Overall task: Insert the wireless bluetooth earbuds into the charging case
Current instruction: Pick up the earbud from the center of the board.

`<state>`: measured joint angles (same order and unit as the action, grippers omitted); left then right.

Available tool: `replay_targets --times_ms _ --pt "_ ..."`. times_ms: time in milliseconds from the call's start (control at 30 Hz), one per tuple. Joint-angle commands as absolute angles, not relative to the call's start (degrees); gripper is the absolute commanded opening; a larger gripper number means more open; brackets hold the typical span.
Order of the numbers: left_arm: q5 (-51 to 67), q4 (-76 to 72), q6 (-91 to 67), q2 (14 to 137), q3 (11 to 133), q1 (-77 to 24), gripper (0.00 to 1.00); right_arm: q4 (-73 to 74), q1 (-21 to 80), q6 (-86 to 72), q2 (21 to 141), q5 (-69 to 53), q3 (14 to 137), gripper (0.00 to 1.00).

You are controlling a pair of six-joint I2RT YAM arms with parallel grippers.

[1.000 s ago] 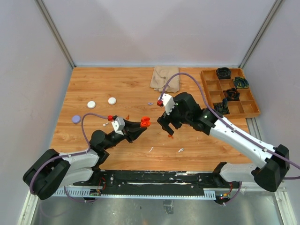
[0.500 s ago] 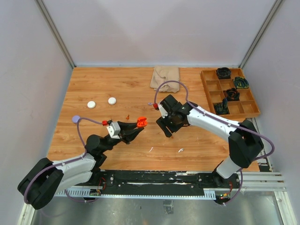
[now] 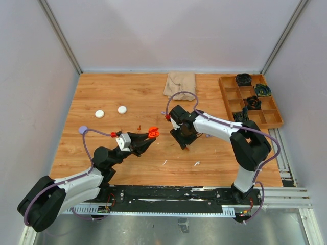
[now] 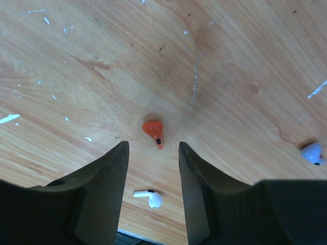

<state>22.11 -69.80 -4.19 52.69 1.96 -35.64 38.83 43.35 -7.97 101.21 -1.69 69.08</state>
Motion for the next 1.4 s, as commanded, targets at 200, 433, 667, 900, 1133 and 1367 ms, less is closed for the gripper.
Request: replay_targets --times_ms 200,433,667,900,1133,1367 --pt "21.5 -70.31 -2.92 52.48 2.2 -35.24 0.0 39.05 42.97 -10.18 105.42 -0.41 70.81 0.39" --pt "21.53 -69.99 -2.81 52.48 2.47 -35.24 0.0 38.63 42.95 -10.26 107.49 -0.46 71.24 0.33" --pt "21.65 -69.93 -3.07 52.9 2.72 -35.24 0.0 38.67 42.94 -10.62 108.53 0.7 70.96 0.26" --pt "20.8 -71.28 -4.0 53.43 2.81 -35.27 0.0 38.98 42.98 -10.54 105.0 1.46 70.23 0.14" --pt "20.82 -71.96 -4.2 54.9 4.48 -35.24 0.0 39.19 43.01 -10.38 97.15 2.29 70.96 0.13" --pt "21.57 -78.27 -5.1 59.14 5.69 -35.27 0.0 38.74 43.92 -8.94 87.71 4.99 74.04 0.12"
